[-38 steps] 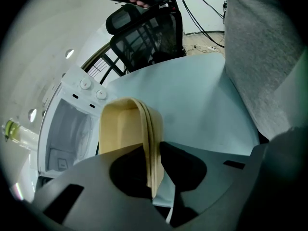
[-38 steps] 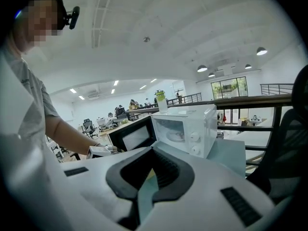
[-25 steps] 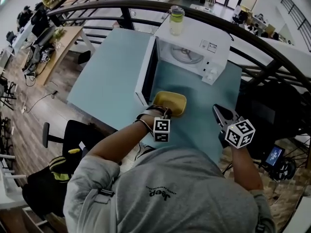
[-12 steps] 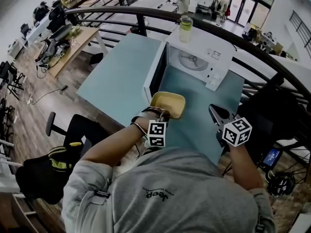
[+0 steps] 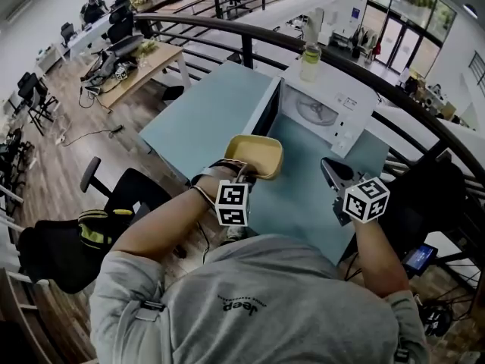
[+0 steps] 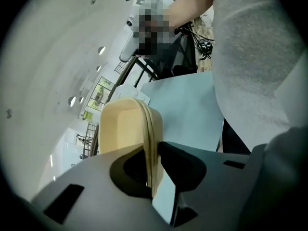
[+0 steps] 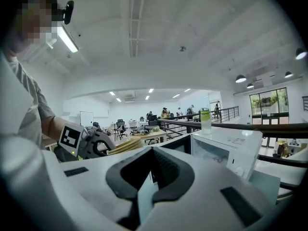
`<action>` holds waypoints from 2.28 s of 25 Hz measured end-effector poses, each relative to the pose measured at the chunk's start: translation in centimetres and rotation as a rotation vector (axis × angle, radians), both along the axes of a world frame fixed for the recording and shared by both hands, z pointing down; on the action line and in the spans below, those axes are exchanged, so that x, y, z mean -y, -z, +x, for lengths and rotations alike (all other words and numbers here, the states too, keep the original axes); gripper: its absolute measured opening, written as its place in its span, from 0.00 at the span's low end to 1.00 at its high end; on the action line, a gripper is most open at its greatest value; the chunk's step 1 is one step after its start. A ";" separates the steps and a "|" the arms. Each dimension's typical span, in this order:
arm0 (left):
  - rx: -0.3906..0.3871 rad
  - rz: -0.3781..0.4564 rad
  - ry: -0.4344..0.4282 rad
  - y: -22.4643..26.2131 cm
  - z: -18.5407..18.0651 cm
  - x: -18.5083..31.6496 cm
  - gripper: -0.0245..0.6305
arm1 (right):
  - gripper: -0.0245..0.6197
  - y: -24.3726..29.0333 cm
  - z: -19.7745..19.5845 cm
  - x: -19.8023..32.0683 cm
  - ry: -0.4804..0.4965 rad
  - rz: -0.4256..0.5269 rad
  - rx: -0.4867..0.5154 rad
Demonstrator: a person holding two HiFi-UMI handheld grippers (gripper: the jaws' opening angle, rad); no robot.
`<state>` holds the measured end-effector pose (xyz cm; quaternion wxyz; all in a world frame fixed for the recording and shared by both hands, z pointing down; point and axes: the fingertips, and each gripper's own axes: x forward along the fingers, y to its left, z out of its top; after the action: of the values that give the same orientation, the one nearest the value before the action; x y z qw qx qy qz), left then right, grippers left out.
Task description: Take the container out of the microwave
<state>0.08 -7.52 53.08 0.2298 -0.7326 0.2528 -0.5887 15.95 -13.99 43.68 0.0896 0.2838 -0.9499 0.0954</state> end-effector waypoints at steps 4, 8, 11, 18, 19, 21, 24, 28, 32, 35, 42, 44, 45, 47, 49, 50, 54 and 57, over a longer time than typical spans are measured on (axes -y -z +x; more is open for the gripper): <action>0.009 0.013 0.060 1.6 -2.5 -0.1 0.15 | 0.06 1.6 -2.5 0.2 0.052 0.019 0.023; 0.021 0.025 0.108 3.0 -5.2 0.3 0.15 | 0.06 3.0 -5.1 0.5 0.097 0.042 0.029; 0.026 0.037 0.141 3.9 -7.3 1.1 0.15 | 0.06 4.0 -7.1 1.0 0.124 0.052 0.035; 0.029 0.056 0.211 4.9 -13.3 3.3 0.15 | 0.06 5.1 -13.9 2.1 0.196 0.072 0.031; 0.031 0.056 0.217 4.9 -14.3 3.5 0.15 | 0.06 5.2 -15.0 2.2 0.204 0.073 0.032; 0.034 0.057 0.224 4.9 -16.5 4.2 0.15 | 0.06 5.4 -17.3 2.6 0.214 0.074 0.033; 0.035 0.056 0.228 5.2 -20.0 5.4 0.15 | 0.06 5.6 -20.9 3.5 0.220 0.073 0.035; 0.033 0.045 0.222 5.2 -24.9 7.3 0.15 | 0.06 5.9 -25.7 5.1 0.212 0.066 0.039; 0.036 0.046 0.206 5.3 -29.6 9.8 0.15 | 0.06 6.2 -30.3 7.4 0.191 0.066 0.045; 0.030 0.046 0.194 5.3 -32.5 11.5 0.15 | 0.06 6.2 -33.4 9.0 0.176 0.060 0.046; 0.016 0.039 0.189 4.4 -37.7 15.1 0.15 | 0.06 5.4 -39.7 11.6 0.174 0.041 0.021; 0.005 0.034 0.192 3.8 -38.8 15.7 0.15 | 0.06 5.0 -41.2 12.2 0.174 0.030 0.015; 0.002 0.031 0.194 3.5 -39.4 15.9 0.15 | 0.06 4.8 -42.0 12.4 0.175 0.027 0.011; -0.001 0.023 0.196 2.8 -40.5 16.4 0.15 | 0.06 4.5 -43.5 12.9 0.179 0.023 0.005; -0.001 0.013 0.199 2.0 -41.5 16.6 0.15 | 0.06 4.0 -44.9 13.3 0.183 0.017 -0.001; -0.001 0.008 0.201 1.7 -42.0 16.8 0.15 | 0.06 3.8 -45.5 13.4 0.184 0.013 -0.005; 0.005 -0.004 0.211 0.3 -44.1 17.2 0.15 | 0.06 2.8 -47.8 14.0 0.183 0.000 -0.012; 0.016 -0.015 0.215 -1.0 -45.6 17.6 0.15 | 0.06 1.8 -49.3 14.7 0.176 -0.012 -0.018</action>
<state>-45.49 -25.14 54.10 0.1618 -0.6982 0.3235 -0.6178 -33.38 -28.64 41.90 0.1079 0.1994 -0.9698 0.0901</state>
